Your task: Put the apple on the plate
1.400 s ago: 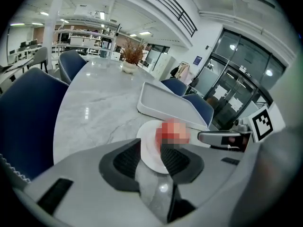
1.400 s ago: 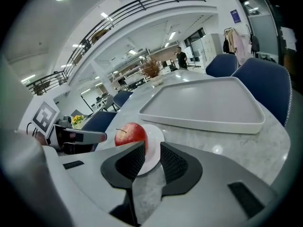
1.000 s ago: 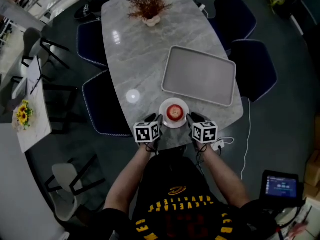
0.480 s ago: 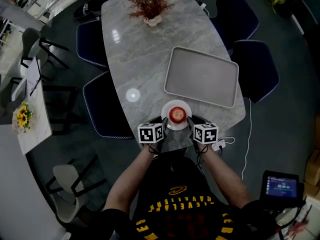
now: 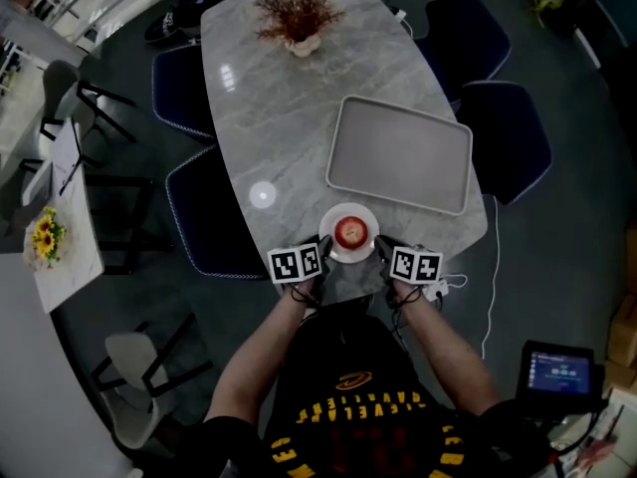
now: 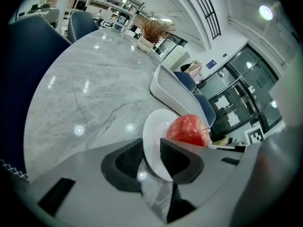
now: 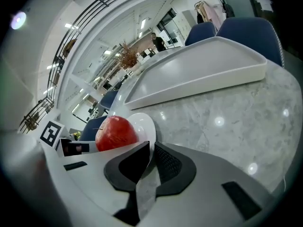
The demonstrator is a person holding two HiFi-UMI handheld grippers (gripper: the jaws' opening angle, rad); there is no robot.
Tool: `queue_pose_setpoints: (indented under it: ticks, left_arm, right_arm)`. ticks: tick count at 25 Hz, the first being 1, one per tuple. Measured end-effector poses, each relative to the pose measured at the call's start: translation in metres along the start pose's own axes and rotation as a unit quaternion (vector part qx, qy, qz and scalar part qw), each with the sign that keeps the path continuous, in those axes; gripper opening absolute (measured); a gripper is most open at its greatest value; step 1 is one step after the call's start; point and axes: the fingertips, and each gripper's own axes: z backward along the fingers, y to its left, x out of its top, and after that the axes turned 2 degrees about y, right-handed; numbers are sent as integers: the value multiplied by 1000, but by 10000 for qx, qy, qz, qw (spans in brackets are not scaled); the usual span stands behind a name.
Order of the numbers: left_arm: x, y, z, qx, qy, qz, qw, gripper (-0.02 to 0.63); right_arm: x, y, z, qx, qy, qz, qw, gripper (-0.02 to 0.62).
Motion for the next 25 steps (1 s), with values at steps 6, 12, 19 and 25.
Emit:
queue_pose_setpoints:
  ticks: [6, 12, 19, 25]
  left_arm:
    - [-1, 5, 10, 133, -72, 86, 9998, 61]
    - [3, -4, 29, -101, -197, -2, 9998, 58]
    - [15, -40, 70, -799, -422, 76, 9959, 44]
    - [27, -68, 101, -1398, -559, 81, 9886, 34]
  right_arm:
    - [-4, 6, 6, 155, -48, -215, 9996, 38]
    - [-2, 21, 22, 306, -274, -404, 9983, 36]
    - [4, 42, 64, 569, -647, -689, 9939, 34]
    - [12, 62, 99, 688, -1036, -865, 9885, 30]
